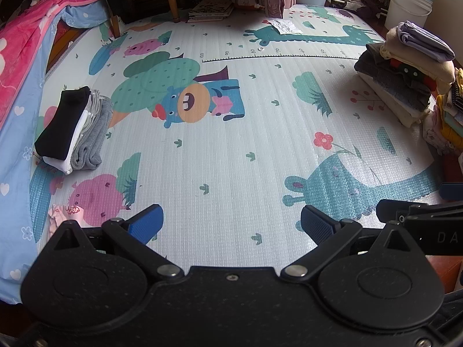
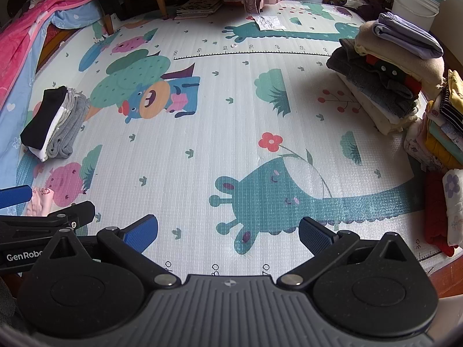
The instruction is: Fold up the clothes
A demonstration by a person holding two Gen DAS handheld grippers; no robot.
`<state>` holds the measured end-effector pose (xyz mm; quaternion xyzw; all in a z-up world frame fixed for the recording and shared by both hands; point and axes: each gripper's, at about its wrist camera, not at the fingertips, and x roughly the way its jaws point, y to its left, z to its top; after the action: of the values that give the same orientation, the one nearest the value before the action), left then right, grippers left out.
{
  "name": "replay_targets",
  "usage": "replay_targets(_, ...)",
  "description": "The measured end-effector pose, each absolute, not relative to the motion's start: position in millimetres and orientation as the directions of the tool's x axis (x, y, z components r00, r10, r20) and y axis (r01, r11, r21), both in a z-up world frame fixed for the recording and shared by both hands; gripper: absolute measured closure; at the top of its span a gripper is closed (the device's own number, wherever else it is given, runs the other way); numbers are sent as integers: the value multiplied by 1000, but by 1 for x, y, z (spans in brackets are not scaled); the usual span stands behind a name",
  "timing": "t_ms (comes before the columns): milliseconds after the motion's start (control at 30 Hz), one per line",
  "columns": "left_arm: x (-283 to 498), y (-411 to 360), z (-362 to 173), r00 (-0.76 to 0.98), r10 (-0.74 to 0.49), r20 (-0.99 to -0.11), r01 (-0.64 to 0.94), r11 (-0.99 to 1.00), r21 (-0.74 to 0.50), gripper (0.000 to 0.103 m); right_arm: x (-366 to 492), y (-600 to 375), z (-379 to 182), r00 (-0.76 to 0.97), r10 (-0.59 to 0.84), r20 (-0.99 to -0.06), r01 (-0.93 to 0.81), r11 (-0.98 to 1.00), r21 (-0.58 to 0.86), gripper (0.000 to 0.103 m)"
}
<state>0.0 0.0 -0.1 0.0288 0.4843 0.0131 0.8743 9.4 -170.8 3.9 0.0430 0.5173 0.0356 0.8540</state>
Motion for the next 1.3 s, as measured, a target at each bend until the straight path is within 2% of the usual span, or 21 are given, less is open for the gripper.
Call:
replay_targets(500, 1, -3, 1, 530, 53, -846, 5, 998, 65, 1, 9, -171, 3, 463, 109, -880, -19, 993, 113, 0)
replay_targets(833, 1, -3, 17, 596, 47, -801, 29, 996, 80, 1, 13, -185, 15, 502, 156, -851, 22, 981, 193, 0)
replay_targets(1067, 11, 1, 35, 592, -51, -805, 5, 998, -60, 1, 15, -213, 37, 549, 172, -818, 74, 965, 252, 0)
replay_targets(1300, 36, -19, 79, 631, -152, -760, 84, 988, -127, 1, 31, -263, 75, 576, 170, -799, 113, 952, 284, 0)
